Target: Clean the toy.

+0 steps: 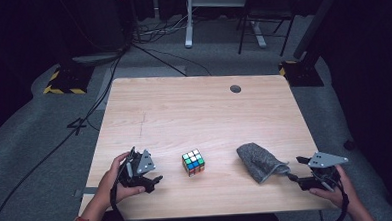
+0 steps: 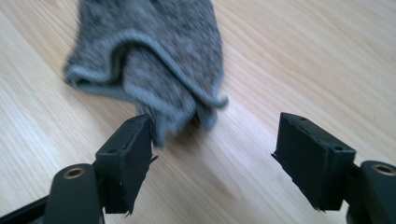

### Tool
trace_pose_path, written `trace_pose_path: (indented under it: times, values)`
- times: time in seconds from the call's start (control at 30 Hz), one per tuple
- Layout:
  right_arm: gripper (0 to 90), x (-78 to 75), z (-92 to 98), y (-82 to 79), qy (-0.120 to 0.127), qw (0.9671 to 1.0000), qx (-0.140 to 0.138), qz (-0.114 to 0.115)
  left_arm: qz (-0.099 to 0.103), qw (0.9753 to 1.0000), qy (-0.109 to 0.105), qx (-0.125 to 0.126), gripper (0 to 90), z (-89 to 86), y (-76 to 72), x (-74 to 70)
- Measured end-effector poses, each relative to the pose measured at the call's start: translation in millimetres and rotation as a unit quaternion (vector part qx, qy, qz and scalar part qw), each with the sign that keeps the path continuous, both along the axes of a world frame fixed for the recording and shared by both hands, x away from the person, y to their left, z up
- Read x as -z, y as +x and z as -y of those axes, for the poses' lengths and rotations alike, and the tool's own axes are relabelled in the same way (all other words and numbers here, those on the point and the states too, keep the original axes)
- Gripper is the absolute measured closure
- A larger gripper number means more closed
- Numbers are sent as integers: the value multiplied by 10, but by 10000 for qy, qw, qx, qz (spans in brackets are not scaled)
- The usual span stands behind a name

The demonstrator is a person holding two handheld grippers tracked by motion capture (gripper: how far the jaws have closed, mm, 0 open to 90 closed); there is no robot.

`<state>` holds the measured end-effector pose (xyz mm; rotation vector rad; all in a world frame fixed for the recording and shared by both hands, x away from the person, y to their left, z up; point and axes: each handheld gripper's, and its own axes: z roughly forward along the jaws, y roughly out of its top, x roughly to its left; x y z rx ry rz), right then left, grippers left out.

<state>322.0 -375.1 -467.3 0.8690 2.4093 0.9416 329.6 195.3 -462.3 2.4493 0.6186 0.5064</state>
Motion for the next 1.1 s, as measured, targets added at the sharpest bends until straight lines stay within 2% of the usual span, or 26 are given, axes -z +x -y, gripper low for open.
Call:
trace_pose_path:
  times: [0.2,0.33,0.43,0.47,0.57,0.6,0.67,0.77,0.9,1.1]
  values:
    - [272,163,134,59,60,9993,316,-178,-128,9999,-72,-33,165,-88,13,101]
    - [270,234,173,90,234,9985,440,-244,-345,9993,-153,-72,165,-154,29,197]
    - [254,297,186,119,293,9973,590,-321,-435,9989,-149,-78,164,-196,34,266]
    - [253,309,196,128,374,9969,613,-332,-479,9984,-287,-119,159,-227,38,284]
    - [233,337,222,139,518,9958,681,-325,-567,9971,-467,-179,161,-264,43,310]
    - [227,352,232,143,601,9952,693,-330,-623,9963,-558,-210,160,-277,50,323]
    - [222,357,241,147,637,9947,721,-351,-801,9930,-820,-302,157,-326,73,363]
    - [220,358,240,149,638,9946,732,-356,-675,9915,-1076,-289,144,-374,58,418]
    - [219,359,239,150,640,9946,742,-354,-653,9911,-1079,-437,143,-354,43,418]
    - [219,360,238,151,639,9946,745,-349,-650,9909,-1083,-466,143,-352,41,418]
